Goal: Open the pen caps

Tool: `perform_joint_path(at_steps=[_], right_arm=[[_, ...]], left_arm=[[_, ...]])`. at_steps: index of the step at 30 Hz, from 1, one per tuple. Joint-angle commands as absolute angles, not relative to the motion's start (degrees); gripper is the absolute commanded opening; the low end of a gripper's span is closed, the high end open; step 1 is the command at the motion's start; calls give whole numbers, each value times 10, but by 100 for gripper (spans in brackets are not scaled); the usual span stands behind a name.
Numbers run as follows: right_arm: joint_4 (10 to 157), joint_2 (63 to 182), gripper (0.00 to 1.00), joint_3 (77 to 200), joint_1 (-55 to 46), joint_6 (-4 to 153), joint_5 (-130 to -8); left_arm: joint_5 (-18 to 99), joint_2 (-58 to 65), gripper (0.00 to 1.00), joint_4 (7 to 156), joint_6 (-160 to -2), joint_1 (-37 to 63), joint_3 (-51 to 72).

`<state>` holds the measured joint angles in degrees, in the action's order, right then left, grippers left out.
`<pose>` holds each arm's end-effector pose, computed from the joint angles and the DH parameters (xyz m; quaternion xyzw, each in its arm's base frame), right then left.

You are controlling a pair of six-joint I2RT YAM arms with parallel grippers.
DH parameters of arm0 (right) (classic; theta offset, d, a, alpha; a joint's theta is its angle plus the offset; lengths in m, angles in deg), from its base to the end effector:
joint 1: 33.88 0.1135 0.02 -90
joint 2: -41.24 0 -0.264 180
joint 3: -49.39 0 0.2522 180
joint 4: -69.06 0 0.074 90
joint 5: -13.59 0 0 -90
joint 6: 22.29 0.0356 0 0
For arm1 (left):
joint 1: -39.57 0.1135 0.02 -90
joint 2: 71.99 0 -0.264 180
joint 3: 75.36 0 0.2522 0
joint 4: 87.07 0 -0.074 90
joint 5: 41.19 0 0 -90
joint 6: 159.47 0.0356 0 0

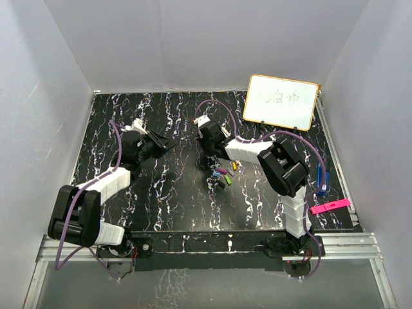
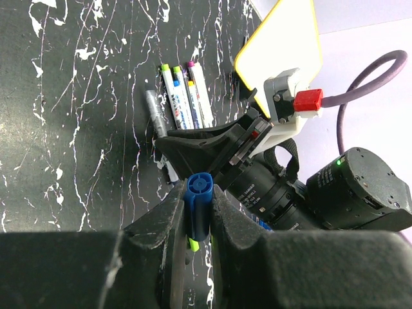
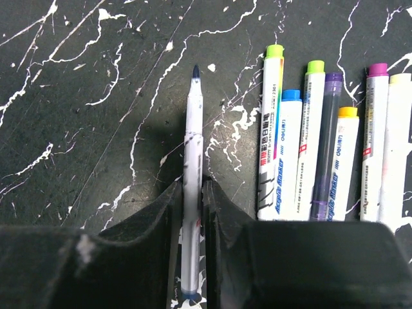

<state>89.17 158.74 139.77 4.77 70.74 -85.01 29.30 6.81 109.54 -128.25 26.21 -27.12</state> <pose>0.3474 0.2710 0.1525 -0.2580 0.8924 0.0641 0.3647 0.2797 -0.0786 0.2183 -0.2034 0.7565 -0.4653 0.4121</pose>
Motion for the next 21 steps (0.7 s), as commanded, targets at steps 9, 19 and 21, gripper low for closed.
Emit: perform_joint_path(at_steps=[9, 19, 21], right_arm=[[882, 1583, 25, 1413, 45, 703, -851], [847, 1507, 34, 1387, 42, 712, -874], [841, 1482, 34, 1377, 42, 713, -885]], left_arm=[[284, 61, 0, 1104, -1282, 260, -270], [284, 104, 0, 1121, -1287, 211, -290], [286, 114, 0, 1125, -1288, 197, -294]])
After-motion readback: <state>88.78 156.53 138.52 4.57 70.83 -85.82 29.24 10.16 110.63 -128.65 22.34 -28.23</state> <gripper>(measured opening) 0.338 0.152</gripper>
